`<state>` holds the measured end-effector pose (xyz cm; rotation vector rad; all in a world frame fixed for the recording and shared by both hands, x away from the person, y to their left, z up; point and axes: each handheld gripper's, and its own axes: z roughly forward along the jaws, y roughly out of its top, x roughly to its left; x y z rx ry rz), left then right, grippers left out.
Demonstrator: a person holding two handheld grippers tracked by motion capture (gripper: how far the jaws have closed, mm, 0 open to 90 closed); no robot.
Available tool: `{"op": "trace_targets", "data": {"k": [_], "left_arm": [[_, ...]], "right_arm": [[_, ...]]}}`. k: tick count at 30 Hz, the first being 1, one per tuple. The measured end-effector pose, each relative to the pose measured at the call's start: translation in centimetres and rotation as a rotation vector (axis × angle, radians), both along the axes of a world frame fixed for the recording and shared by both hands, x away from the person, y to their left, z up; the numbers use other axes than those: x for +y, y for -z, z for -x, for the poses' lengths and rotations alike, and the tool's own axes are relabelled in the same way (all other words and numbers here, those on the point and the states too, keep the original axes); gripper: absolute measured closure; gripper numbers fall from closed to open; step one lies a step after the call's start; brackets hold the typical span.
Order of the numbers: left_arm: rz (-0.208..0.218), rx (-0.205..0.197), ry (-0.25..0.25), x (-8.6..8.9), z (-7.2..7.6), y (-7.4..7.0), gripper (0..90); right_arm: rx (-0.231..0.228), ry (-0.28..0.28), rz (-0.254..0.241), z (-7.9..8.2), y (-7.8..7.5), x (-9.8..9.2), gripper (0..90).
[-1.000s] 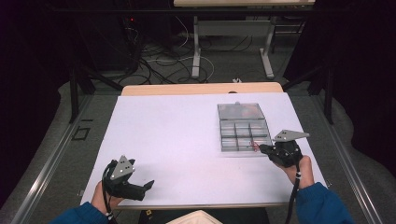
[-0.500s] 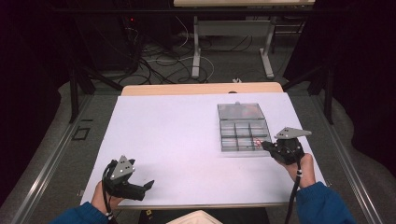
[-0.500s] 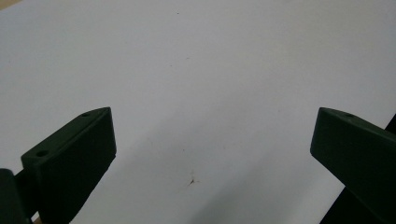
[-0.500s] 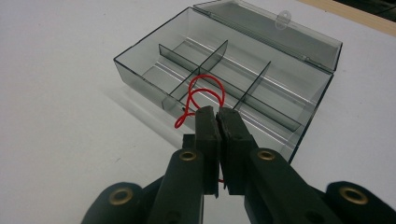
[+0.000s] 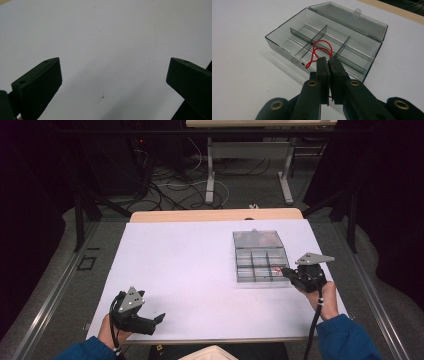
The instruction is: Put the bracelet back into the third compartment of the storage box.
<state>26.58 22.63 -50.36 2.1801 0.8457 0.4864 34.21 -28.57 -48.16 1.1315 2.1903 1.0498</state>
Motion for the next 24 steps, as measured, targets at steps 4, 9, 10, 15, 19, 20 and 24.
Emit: {"op": "trace_targets", "data": {"k": [4,9,10,15,19,20,24], "left_arm": [[0.0,0.0,0.003,0.0,0.0,0.0,0.2],[0.004,0.001,0.002,0.0,0.0,0.0,0.2],[0.002,0.003,0.003,0.0,-0.1,0.0,0.2],[0.002,0.001,0.003,-0.1,0.0,0.0,0.2],[0.0,0.004,0.003,0.0,-0.1,0.0,0.2],[-0.001,0.003,0.003,0.0,-0.1,0.0,0.2],[-0.001,0.004,0.004,0.0,-0.1,0.0,0.2]], "right_arm": [[-0.002,0.011,-0.002,-0.3,0.0,-0.1,87.1],[-0.001,0.01,-0.001,-0.8,-0.1,0.0,87.1],[0.002,0.009,0.005,-0.9,-0.1,0.0,87.1],[0.004,0.011,0.005,-1.6,-0.1,0.1,87.1],[0.003,0.014,0.009,-2.1,-0.3,0.1,87.2],[0.006,0.013,0.009,-2.3,-0.3,0.1,87.1],[0.007,0.015,0.019,-3.0,-0.2,0.2,87.2]]}}
